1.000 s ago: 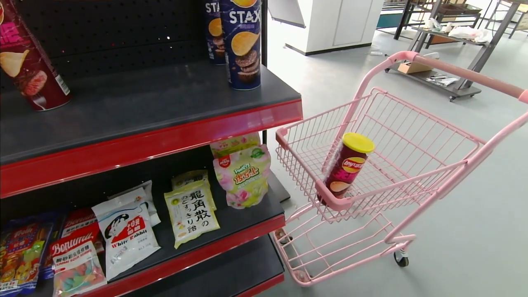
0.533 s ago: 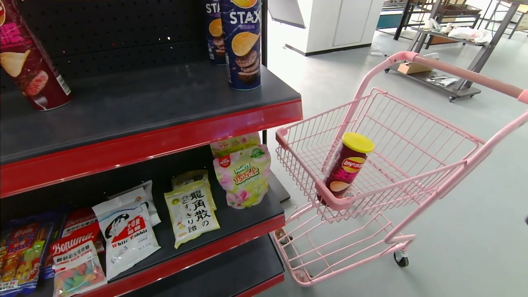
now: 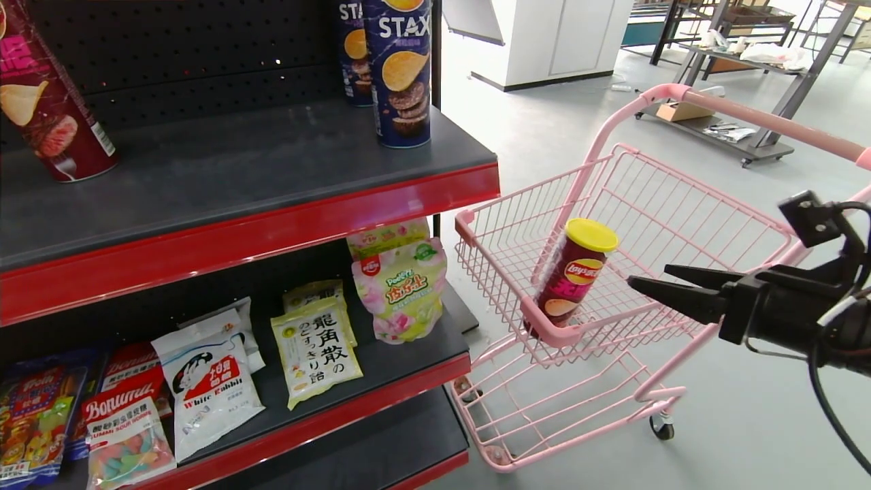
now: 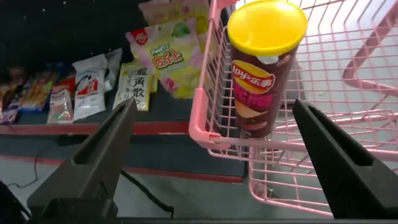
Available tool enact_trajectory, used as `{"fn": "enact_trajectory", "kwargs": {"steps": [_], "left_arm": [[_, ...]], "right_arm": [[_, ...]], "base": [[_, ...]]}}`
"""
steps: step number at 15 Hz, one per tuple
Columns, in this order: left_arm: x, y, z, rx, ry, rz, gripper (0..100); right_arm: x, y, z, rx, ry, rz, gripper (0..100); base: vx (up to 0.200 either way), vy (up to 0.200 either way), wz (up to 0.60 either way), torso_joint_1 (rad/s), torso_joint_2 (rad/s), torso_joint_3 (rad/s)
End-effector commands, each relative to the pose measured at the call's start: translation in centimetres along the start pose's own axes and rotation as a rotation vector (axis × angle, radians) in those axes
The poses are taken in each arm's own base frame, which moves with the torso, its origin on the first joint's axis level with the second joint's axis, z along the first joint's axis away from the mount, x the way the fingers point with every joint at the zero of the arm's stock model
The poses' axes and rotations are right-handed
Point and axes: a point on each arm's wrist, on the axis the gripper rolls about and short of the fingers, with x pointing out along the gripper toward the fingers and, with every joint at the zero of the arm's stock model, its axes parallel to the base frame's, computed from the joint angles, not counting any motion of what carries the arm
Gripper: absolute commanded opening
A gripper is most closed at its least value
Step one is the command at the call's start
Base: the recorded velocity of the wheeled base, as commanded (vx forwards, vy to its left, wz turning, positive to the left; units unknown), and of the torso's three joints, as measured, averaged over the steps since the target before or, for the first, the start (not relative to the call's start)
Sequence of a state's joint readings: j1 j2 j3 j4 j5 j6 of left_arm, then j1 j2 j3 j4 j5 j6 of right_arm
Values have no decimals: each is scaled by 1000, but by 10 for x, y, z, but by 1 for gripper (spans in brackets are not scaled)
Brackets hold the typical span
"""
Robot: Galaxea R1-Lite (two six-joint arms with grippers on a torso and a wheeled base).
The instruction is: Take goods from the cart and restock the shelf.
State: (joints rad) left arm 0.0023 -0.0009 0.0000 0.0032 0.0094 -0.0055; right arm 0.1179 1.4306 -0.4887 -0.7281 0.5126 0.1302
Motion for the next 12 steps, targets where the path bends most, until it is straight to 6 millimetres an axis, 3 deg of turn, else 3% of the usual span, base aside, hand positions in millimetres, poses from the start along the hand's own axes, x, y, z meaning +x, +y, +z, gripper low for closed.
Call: {"fn": "enact_trajectory", "kwargs": {"steps": [1,9,12], "left_arm": [[0,0,0,-1,1,1,100],[0,0,0,7,1,-1,100],[0,0,0,7,1,-1,100]], "right_arm": [[34,-24,-22,35,60,34,100],[75,-64,-37,-7,52,38,100],[91,-74,-40,-33,16,117,100]], "base": [[0,0,0,0,0,0],[0,0,0,0,0,0],[0,0,0,0,0,0]]}}
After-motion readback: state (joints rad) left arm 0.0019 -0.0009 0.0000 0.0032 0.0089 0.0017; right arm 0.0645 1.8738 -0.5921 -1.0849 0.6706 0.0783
